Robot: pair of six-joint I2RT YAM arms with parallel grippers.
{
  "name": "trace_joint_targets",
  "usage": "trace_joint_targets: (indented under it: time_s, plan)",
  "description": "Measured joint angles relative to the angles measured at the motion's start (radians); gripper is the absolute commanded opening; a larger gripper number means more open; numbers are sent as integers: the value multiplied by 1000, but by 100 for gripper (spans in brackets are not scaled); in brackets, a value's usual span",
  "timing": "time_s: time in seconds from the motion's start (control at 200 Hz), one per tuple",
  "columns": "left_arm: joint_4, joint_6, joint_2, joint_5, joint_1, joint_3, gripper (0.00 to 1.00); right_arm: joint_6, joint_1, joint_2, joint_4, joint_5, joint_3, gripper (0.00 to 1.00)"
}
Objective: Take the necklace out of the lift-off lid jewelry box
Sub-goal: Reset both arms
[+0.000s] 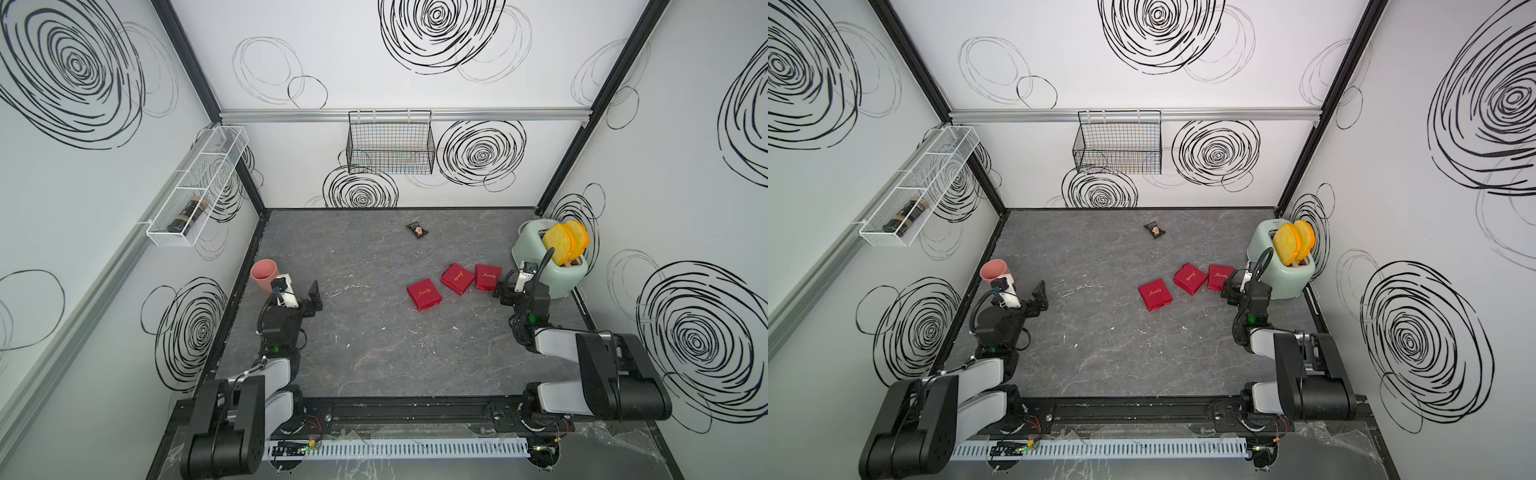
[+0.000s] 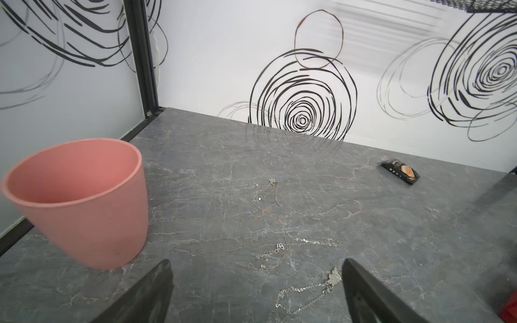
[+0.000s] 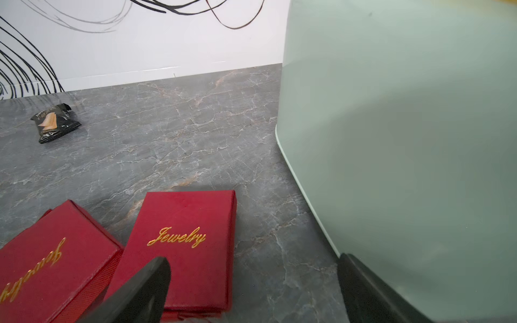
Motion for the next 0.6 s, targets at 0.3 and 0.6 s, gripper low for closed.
trace_joint_targets:
  time_s: [0.3,0.6]
  plan:
    - [272,37,215,2,-55,20,96,-8,-6,46,157,-18,-11,97]
    - [232,100,251,-78,-132,117,96,-8,-6,46,183,-24,-11,97]
